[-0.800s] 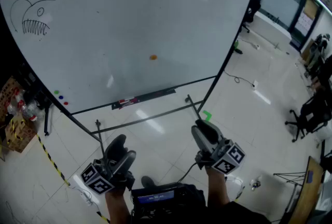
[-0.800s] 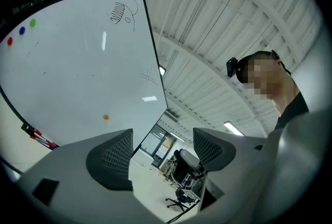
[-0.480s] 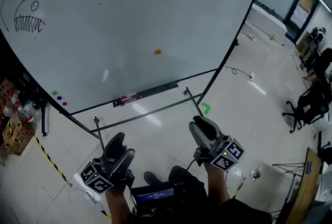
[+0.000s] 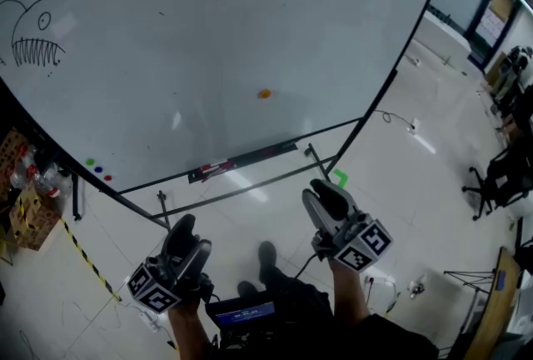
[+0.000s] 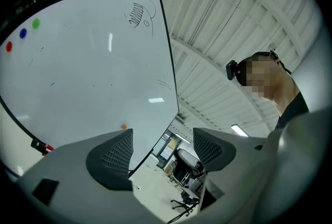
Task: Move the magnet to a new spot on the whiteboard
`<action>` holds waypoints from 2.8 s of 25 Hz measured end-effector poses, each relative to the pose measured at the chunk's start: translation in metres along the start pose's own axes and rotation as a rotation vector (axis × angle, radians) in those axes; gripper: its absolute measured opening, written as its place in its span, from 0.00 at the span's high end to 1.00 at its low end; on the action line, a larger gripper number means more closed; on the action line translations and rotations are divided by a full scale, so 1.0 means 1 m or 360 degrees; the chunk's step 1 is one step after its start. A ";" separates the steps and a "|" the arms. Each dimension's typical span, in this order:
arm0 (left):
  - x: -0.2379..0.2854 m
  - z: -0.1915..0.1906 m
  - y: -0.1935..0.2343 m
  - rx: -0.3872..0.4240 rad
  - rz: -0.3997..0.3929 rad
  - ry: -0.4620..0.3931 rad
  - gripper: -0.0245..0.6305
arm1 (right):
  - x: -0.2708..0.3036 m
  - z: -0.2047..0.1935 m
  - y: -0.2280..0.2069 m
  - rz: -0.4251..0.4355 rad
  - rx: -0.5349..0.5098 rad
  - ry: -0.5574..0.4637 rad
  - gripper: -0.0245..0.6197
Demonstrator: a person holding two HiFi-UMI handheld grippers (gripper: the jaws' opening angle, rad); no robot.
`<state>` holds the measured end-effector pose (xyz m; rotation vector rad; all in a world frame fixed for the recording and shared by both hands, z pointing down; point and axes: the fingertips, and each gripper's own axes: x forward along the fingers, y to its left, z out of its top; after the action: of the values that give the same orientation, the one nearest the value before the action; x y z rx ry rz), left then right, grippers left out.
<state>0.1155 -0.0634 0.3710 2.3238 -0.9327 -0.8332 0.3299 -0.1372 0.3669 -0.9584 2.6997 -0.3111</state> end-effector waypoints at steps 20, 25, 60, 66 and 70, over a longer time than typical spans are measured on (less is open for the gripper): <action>0.148 0.019 0.076 0.0123 0.0140 0.0101 0.42 | 0.124 0.010 -0.139 0.0272 0.0243 0.0016 0.77; 0.190 0.012 0.088 0.0100 0.0034 0.0251 0.42 | 0.135 0.008 -0.154 0.0293 0.0328 0.0032 0.77; 0.181 0.043 0.141 -0.0231 -0.0160 0.0357 0.42 | 0.229 -0.050 -0.190 -0.0574 -0.0433 0.0368 0.71; 0.180 0.046 0.139 -0.0221 -0.0166 0.0362 0.42 | 0.233 -0.051 -0.192 -0.0665 -0.0480 0.0381 0.71; 0.181 0.045 0.140 -0.0223 -0.0158 0.0370 0.42 | 0.233 -0.052 -0.193 -0.0660 -0.0455 0.0392 0.73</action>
<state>0.1285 -0.2962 0.3652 2.2991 -0.6444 -0.6279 0.2522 -0.4270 0.4307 -1.6703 2.7914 -0.1252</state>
